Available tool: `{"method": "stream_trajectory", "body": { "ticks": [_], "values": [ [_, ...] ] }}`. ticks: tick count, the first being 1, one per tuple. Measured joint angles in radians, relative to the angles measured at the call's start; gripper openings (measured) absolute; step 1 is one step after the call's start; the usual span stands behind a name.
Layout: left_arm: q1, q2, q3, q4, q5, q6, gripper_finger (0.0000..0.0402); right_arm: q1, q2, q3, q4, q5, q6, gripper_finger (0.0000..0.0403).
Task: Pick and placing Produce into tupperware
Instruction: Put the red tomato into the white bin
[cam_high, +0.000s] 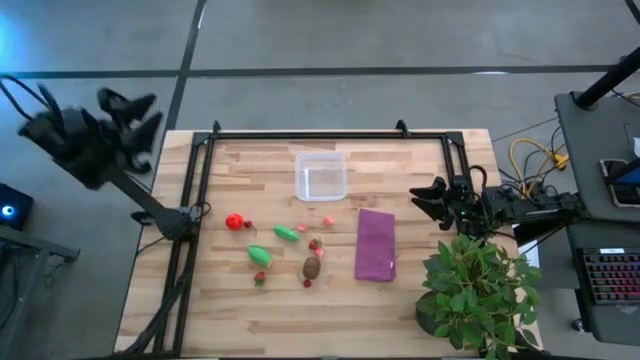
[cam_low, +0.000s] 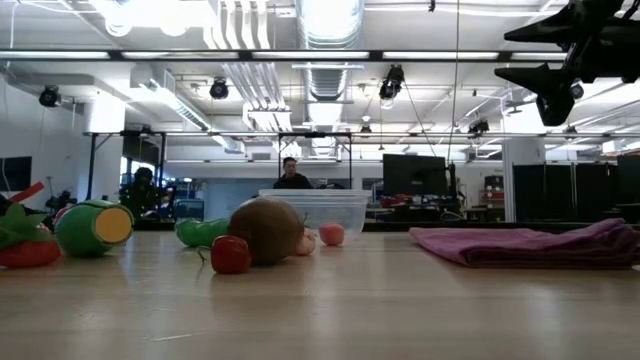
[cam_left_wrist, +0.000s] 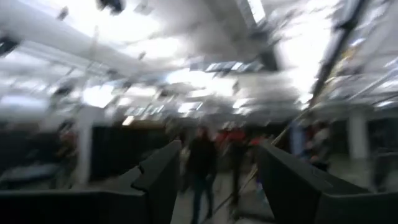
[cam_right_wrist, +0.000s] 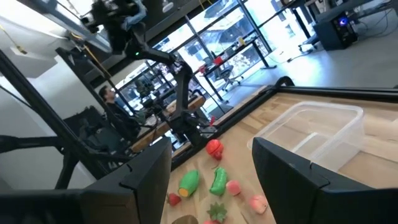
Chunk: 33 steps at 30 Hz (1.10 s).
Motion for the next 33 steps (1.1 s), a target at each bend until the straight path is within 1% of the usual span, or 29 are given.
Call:
{"method": "stream_trajectory", "body": {
  "ticks": [2,4,5,6,8,9,10,13,14,17,18,19,23,25,27,29,30,33],
  "values": [
    [0.000,-0.004,0.039,-0.046,-0.074,-0.031,0.0192,0.000,0.000,0.000,0.000,0.000,0.000,0.0216],
    [-0.002,0.003,0.046,-0.068,-0.081,-0.044,0.0192,0.000,0.000,0.000,0.000,0.000,0.000,0.0217],
    [-0.001,0.014,0.040,-0.090,-0.054,-0.067,0.0192,0.000,0.000,0.000,0.000,0.000,0.000,0.0217],
    [-0.002,0.026,0.031,-0.132,0.001,-0.097,0.0192,0.000,0.000,0.000,0.000,0.004,0.000,0.0217],
    [-0.002,0.043,0.012,-0.234,0.164,-0.178,0.0192,0.000,0.000,0.000,0.000,0.018,0.000,0.0217],
    [-0.003,0.051,0.007,-0.275,0.226,-0.233,0.0192,0.000,0.000,0.000,0.000,0.019,0.001,0.0217],
    [-0.003,0.060,0.006,-0.305,0.259,-0.287,0.0192,0.000,0.000,0.000,0.000,0.019,0.003,0.0217],
    [-0.003,0.085,0.005,-0.347,0.276,-0.430,0.0192,0.000,0.000,0.000,0.000,0.019,0.004,0.0217],
    [-0.002,0.089,0.006,-0.354,0.309,-0.465,0.0192,0.000,0.000,0.000,0.000,0.019,0.004,0.0217],
    [-0.002,0.094,0.011,-0.403,0.502,-0.557,0.0192,0.000,0.000,0.000,0.001,0.019,0.006,0.0216],
    [-0.002,0.101,0.011,-0.406,0.543,-0.581,0.0192,0.000,0.000,0.000,0.001,0.019,0.006,0.0216],
    [-0.002,0.109,0.008,-0.409,0.555,-0.593,0.0192,0.000,0.000,0.000,0.000,0.019,0.006,0.0216],
    [0.008,0.135,0.008,-0.452,0.533,-0.642,0.0192,0.000,0.000,0.000,0.000,0.018,0.006,0.0216],
    [0.020,0.137,0.008,-0.513,0.495,-0.710,0.0192,0.000,0.000,0.000,0.000,0.018,0.006,0.0216],
    [0.043,0.138,0.004,-0.617,0.433,-0.783,0.0192,0.000,0.000,0.000,0.000,0.018,0.006,0.0216],
    [0.080,0.144,-0.011,-0.711,0.362,-0.863,0.0192,0.000,0.000,0.000,0.000,0.017,0.006,0.0216],
    [0.106,0.154,-0.020,-0.747,0.343,-0.903,0.0192,0.000,0.000,0.000,0.000,0.017,0.006,0.0216],
    [0.200,0.194,-0.067,-0.808,0.349,-0.996,0.0192,0.000,0.000,0.000,0.000,0.016,0.005,0.0216]
  ]
}}
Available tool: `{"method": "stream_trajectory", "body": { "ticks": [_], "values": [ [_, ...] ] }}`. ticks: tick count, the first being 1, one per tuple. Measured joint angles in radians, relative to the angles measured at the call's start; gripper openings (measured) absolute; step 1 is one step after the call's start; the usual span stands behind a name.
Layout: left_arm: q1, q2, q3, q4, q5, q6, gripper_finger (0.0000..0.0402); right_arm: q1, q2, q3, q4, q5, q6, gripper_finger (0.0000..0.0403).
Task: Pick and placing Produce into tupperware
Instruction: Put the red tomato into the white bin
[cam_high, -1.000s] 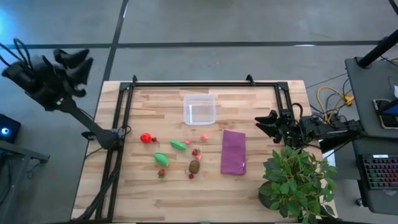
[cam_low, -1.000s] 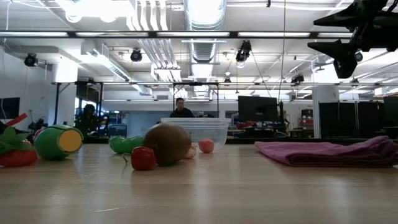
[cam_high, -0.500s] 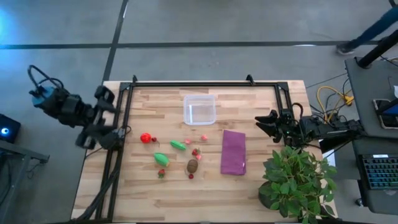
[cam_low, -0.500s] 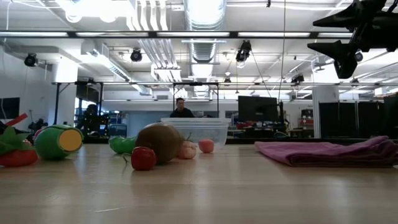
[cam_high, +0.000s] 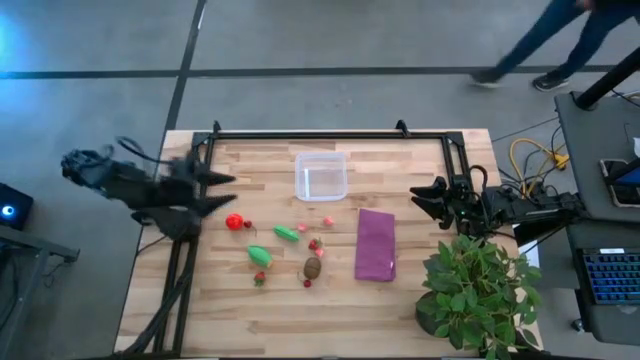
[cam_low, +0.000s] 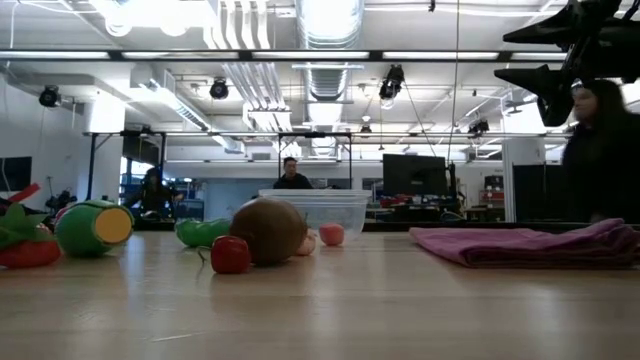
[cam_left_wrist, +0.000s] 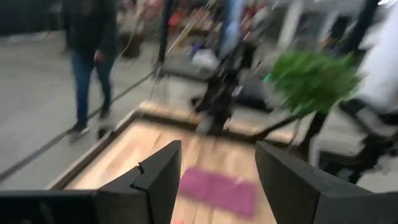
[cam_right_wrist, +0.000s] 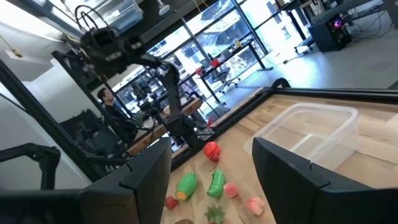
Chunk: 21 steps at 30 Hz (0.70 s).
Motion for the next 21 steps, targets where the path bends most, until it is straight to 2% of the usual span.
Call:
{"method": "stream_trajectory", "body": {
  "ticks": [5,10,13,17,21],
  "values": [
    [0.172,0.052,-0.091,-0.011,0.118,-0.064,0.0192,0.000,0.000,0.000,0.000,0.000,-0.002,0.0216],
    [0.369,0.113,-0.099,-0.195,0.251,-0.141,0.0192,0.000,0.000,0.000,0.000,-0.001,-0.002,0.0216],
    [0.496,0.160,-0.074,-0.347,0.323,-0.145,0.0192,0.000,0.000,0.000,0.000,-0.001,-0.002,0.0216],
    [0.647,0.182,0.004,-0.446,0.466,-0.110,0.0192,0.000,0.000,0.000,0.000,-0.001,-0.002,0.0216],
    [0.772,0.213,0.084,-0.636,0.483,-0.111,0.0192,0.000,0.000,0.000,0.000,-0.001,-0.002,0.0216]
  ]
}}
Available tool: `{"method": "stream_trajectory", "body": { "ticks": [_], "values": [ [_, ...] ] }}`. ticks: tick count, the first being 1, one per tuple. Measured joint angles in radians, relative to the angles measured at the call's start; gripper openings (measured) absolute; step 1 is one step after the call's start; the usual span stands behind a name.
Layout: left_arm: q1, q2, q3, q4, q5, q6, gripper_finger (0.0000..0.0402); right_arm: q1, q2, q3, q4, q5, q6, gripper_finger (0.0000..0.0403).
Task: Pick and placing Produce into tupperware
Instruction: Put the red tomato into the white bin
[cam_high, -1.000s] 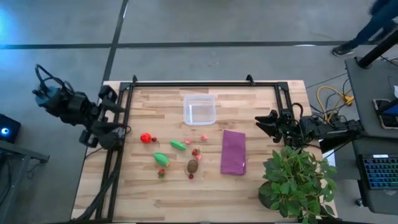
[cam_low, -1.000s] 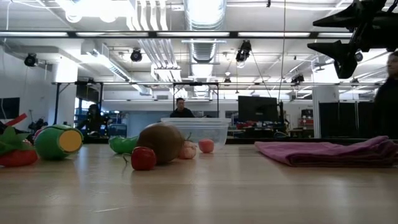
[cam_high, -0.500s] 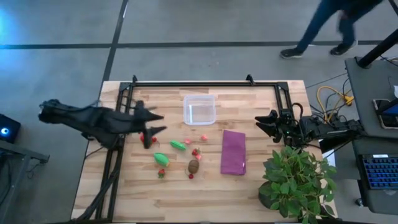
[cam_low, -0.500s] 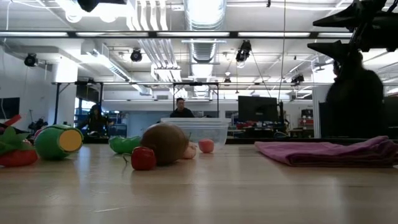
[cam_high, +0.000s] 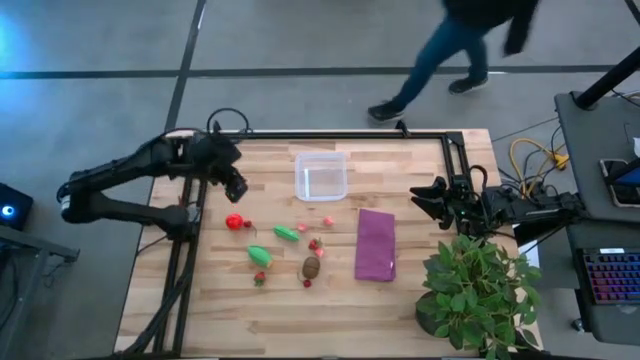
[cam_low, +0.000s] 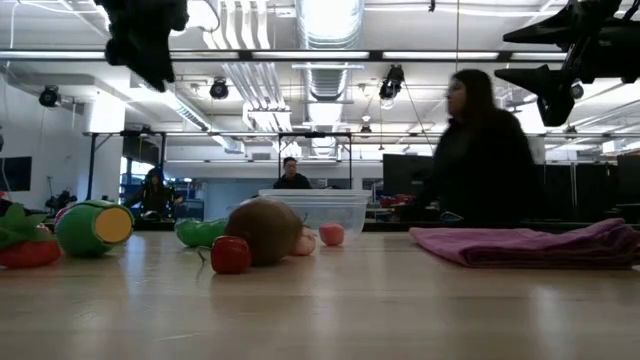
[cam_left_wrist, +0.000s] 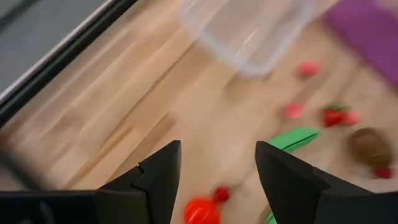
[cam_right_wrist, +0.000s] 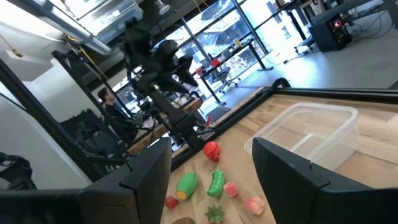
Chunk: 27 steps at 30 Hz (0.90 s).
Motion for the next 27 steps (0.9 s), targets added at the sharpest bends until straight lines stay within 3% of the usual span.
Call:
{"method": "stream_trajectory", "body": {
  "ticks": [5,12,27],
  "values": [
    [0.097,0.042,0.033,-0.155,0.002,-0.054,0.0192,0.000,0.000,0.000,0.000,0.000,0.000,0.0216],
    [0.102,0.129,-0.027,-0.221,0.056,-0.156,0.0192,0.000,0.000,0.000,0.000,0.000,0.002,0.0216],
    [0.077,0.253,-0.266,-0.204,0.053,-0.046,0.0192,0.000,0.000,0.000,-0.001,0.000,0.000,0.0217]
  ]
}}
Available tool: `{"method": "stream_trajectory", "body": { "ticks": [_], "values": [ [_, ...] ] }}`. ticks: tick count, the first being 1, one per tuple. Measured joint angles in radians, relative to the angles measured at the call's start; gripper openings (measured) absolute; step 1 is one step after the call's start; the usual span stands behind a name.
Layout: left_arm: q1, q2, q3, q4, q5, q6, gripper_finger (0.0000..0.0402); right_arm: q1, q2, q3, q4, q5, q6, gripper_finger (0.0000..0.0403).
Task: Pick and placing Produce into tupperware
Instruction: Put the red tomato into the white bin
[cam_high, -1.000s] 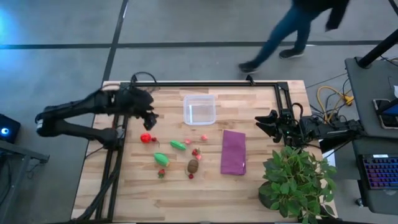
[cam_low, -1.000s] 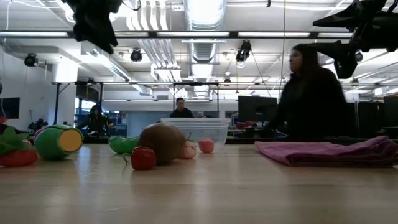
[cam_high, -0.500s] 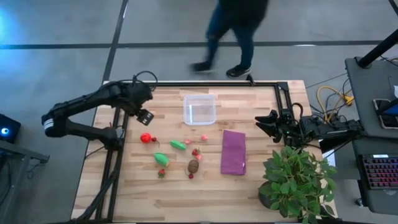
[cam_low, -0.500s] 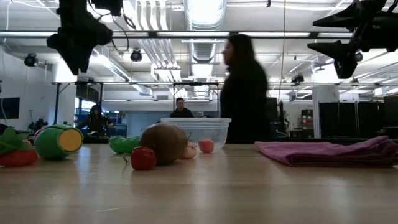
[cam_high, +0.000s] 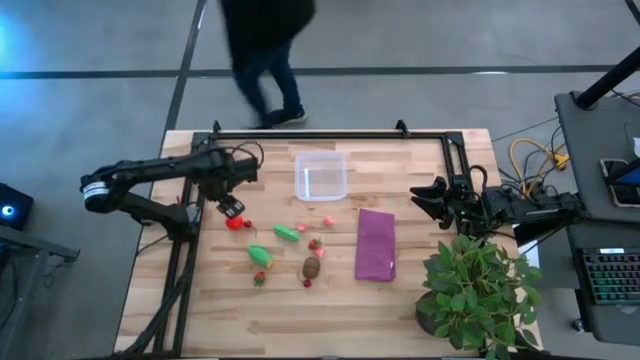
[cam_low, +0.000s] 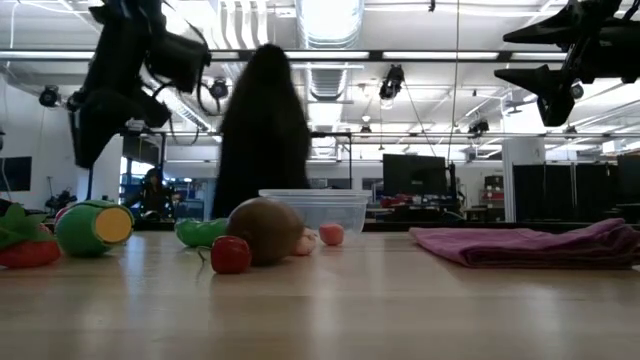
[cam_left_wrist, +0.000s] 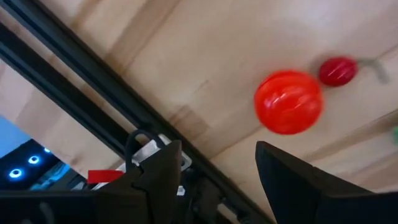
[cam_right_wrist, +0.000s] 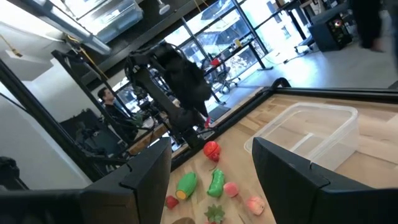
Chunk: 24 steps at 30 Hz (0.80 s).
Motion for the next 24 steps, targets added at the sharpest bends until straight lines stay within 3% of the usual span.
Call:
{"method": "stream_trajectory", "body": {
  "ticks": [6,13,24],
  "values": [
    [-0.105,-0.142,-0.096,0.085,0.005,-0.083,0.0192,0.000,0.000,0.000,0.000,0.000,0.000,0.0216],
    [-0.244,-0.363,-0.116,0.211,0.001,-0.172,0.0192,0.000,0.000,0.000,0.000,0.000,0.000,0.0216],
    [-0.258,-0.365,-0.153,0.197,0.039,-0.204,0.0192,0.000,0.000,0.000,-0.001,0.000,0.000,0.0216]
  ]
}}
